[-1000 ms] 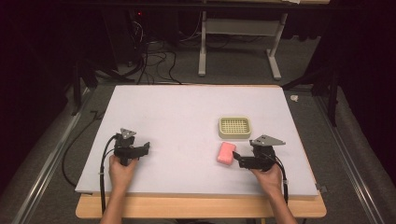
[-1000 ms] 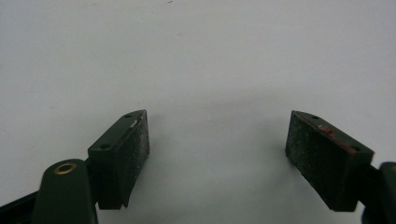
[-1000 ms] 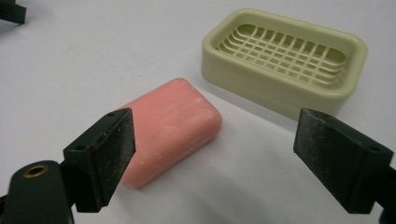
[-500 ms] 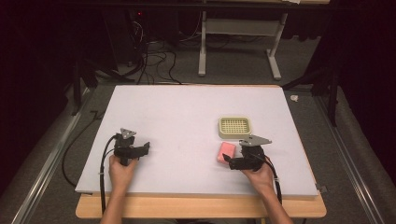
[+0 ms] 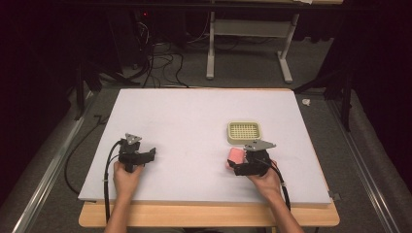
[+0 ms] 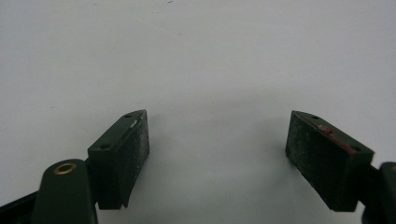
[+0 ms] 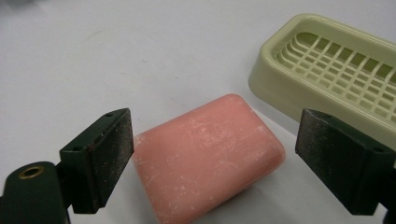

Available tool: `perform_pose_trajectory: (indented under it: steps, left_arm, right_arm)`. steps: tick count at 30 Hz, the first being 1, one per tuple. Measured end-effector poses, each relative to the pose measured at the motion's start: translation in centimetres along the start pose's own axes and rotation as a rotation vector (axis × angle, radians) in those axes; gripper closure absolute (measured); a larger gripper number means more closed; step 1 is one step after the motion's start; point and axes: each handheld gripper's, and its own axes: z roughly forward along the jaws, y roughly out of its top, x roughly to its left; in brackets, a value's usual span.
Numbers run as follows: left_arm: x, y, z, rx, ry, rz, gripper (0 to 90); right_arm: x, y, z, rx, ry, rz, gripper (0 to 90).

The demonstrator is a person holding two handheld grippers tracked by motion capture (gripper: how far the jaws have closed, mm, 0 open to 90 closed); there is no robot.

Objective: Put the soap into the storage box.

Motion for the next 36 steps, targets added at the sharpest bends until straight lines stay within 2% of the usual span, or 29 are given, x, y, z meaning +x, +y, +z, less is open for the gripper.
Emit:
perform_pose_trajectory:
  steps: [11,28,36]
  left_arm:
    - [0.0,0.0,0.0,0.000,0.000,0.000,22.1]
    - [0.0,0.0,0.0,0.000,0.000,0.000,22.1]
    - [0.0,0.0,0.0,0.000,0.000,0.000,22.1]
  right_arm:
    - [0.3,0.4,0.6,0.018,-0.001,-0.028,12.0]
    - [0.2,0.7,1.3,0.037,0.014,-0.025,12.0]
    - [0.3,0.6,1.5,0.042,0.025,-0.040,11.9]
